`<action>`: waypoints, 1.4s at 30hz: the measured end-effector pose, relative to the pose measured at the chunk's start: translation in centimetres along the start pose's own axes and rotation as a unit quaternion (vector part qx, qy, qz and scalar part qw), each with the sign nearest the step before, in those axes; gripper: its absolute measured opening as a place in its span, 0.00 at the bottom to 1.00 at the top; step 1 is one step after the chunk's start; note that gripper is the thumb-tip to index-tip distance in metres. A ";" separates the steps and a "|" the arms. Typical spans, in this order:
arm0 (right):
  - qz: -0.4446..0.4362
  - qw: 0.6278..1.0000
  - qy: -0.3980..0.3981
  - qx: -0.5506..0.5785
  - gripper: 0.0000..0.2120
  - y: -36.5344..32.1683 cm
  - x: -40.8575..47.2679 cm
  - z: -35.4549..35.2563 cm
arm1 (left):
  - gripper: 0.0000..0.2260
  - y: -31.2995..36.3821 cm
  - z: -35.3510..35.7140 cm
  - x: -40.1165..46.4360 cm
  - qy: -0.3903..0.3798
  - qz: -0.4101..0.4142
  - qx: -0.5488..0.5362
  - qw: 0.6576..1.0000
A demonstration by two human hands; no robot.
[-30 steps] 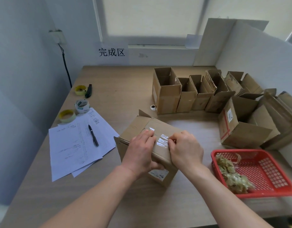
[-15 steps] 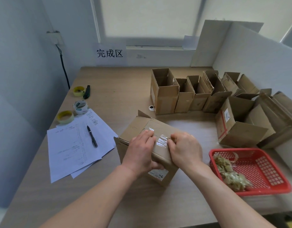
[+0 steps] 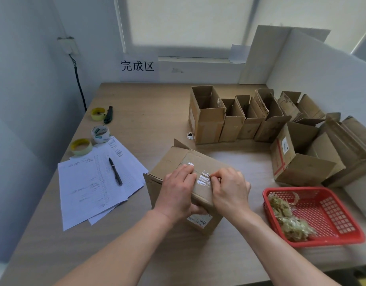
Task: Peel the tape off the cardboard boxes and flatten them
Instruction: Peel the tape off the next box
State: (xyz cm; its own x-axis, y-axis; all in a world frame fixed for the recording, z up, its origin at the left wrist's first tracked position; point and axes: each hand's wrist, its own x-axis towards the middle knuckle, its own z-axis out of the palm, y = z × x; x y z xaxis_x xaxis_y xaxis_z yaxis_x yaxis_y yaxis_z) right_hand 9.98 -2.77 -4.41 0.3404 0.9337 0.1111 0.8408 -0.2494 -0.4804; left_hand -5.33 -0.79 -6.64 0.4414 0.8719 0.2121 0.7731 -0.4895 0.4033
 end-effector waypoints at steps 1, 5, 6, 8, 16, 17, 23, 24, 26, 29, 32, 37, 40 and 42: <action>-0.003 1.000 -0.007 0.009 0.06 0.1 0.0 -0.1 | 0.42 0.0 0.0 0.0 0.000 0.001 0.001 1.000; -0.027 0.999 -0.030 0.022 0.06 0.6 0.0 -0.6 | 0.43 -0.1 0.1 0.0 0.000 0.002 0.001 1.000; -0.035 0.998 -0.036 0.026 0.06 0.6 -0.1 -0.8 | 0.43 -0.1 0.1 -0.1 0.000 0.002 0.000 1.000; -0.055 0.997 -0.051 0.014 0.06 0.7 -0.4 -1.1 | 0.43 -0.1 0.0 0.0 -0.001 0.003 -0.001 1.000; -0.062 0.994 0.022 -0.086 0.18 -0.5 0.1 -1.9 | 0.43 -0.3 0.0 0.3 -0.009 0.011 0.002 1.000; -0.068 0.990 0.017 -0.125 0.16 -0.7 0.3 -1.8 | 0.42 -0.4 0.1 0.3 -0.007 0.012 0.000 1.000; -0.099 0.981 0.014 -0.164 0.12 -0.9 1.3 -0.7 | 0.42 -0.6 0.1 0.3 0.008 0.022 -0.009 1.000; -0.102 0.983 0.020 -0.148 0.11 -1.0 1.3 -0.5 | 0.42 -0.6 0.1 0.3 0.014 0.025 -0.010 1.000; -0.104 0.987 0.037 -0.120 0.10 -0.8 1.2 -0.1 | 0.43 -0.7 0.1 0.3 0.024 0.030 -0.009 0.999; -0.104 0.989 0.037 -0.101 0.10 -0.5 1.2 0.0 | 0.43 -0.7 0.2 0.4 0.028 0.041 -0.005 0.999; -0.120 0.990 0.033 -0.068 0.10 0.0 1.4 0.0 | 0.43 -0.8 0.2 0.5 0.022 0.049 -0.005 0.999; -0.162 0.986 0.022 -0.019 0.10 1.0 1.1 -0.1 | 0.43 -0.8 0.2 0.4 0.012 0.047 0.001 0.999; -0.202 0.979 0.014 0.009 0.11 1.2 0.5 -0.3 | 0.43 -1.1 0.2 0.6 0.004 0.047 0.003 0.999; -0.228 0.973 0.002 0.022 0.11 1.4 0.0 -0.5 | 0.44 -1.4 0.1 1.0 -0.014 0.049 0.011 0.999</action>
State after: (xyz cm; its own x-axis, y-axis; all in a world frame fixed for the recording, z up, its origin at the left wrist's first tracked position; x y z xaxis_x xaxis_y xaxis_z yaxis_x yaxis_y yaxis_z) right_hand 11.35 -3.25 -4.63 -0.0617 0.9437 0.3250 0.8862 0.2016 -0.4172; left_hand -5.91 0.73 -7.09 0.5274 0.8192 0.2253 0.7352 -0.5729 0.3622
